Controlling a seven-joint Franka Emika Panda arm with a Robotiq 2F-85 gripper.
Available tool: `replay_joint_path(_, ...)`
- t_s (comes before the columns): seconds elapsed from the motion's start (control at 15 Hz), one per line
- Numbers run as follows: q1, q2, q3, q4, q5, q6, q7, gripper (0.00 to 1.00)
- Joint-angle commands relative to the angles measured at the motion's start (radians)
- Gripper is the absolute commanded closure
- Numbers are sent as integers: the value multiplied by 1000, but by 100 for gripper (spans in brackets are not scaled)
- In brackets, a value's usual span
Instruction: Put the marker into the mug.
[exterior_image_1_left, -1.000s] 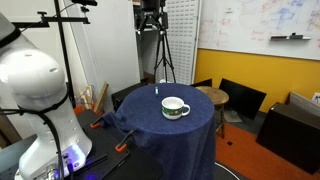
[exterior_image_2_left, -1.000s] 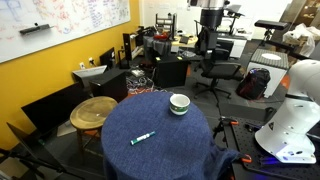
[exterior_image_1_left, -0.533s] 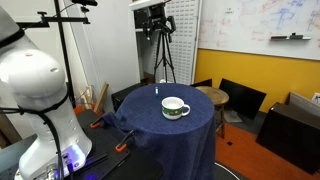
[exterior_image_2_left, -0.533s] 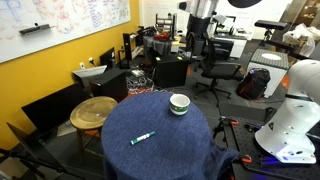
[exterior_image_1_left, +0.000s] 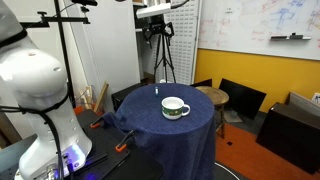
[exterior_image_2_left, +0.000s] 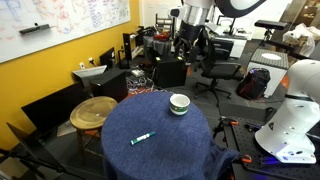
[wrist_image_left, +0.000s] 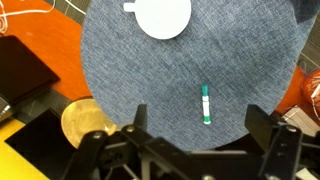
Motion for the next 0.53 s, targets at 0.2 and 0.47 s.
replay_joint_path(0.2,25,160,19,75,20,72,-161,0)
replay_joint_path(0.47,20,263,53,137,11,64,-199,0)
